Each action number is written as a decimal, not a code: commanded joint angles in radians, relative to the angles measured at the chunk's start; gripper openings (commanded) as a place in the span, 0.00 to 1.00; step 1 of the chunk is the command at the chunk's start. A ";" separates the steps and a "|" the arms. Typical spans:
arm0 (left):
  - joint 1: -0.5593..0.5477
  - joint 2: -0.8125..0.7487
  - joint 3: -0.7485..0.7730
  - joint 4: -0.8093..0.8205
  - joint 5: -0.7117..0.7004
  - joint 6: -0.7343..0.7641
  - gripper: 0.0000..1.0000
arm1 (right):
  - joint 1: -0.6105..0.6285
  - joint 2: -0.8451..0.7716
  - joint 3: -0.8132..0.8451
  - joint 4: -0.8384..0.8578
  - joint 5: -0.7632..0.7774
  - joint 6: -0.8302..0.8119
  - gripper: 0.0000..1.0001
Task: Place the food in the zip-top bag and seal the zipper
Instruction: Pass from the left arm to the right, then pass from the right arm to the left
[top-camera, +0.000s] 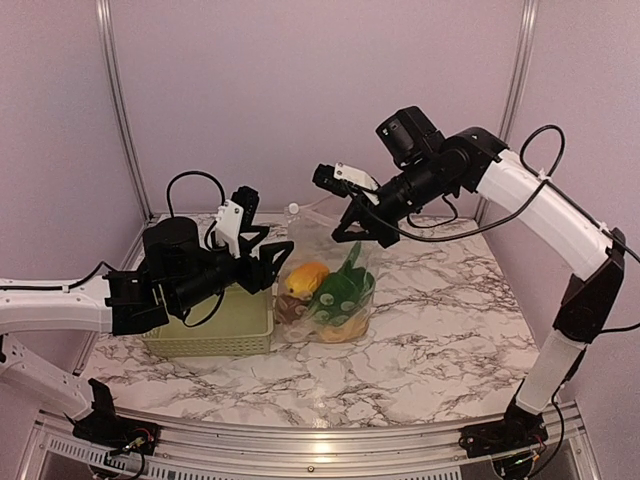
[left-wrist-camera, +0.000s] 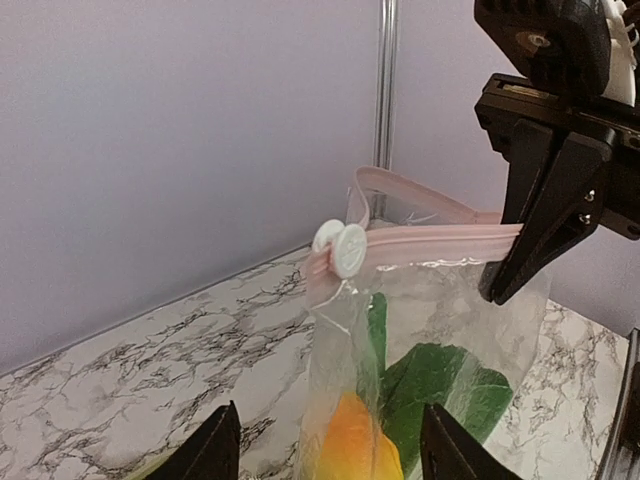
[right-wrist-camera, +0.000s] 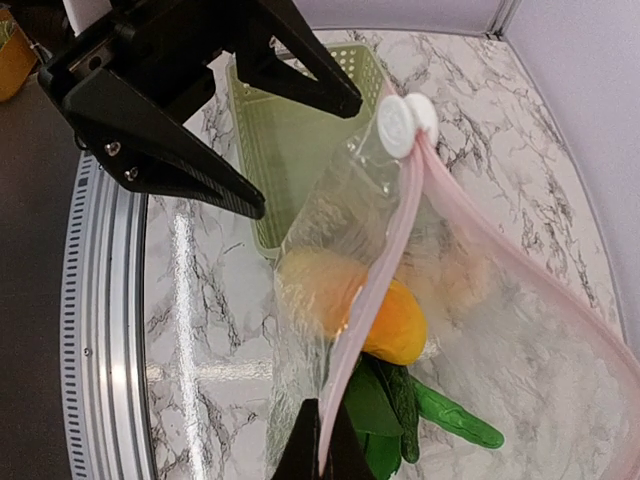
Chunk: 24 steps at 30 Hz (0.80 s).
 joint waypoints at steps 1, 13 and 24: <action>0.042 -0.036 -0.040 0.082 0.142 0.088 0.64 | 0.009 -0.055 -0.019 -0.028 -0.042 -0.043 0.00; 0.122 0.065 0.064 0.067 0.587 0.061 0.62 | 0.009 -0.051 -0.040 -0.048 -0.058 -0.060 0.00; 0.134 0.114 0.079 0.117 0.583 0.042 0.43 | 0.009 -0.050 -0.041 -0.051 -0.048 -0.064 0.00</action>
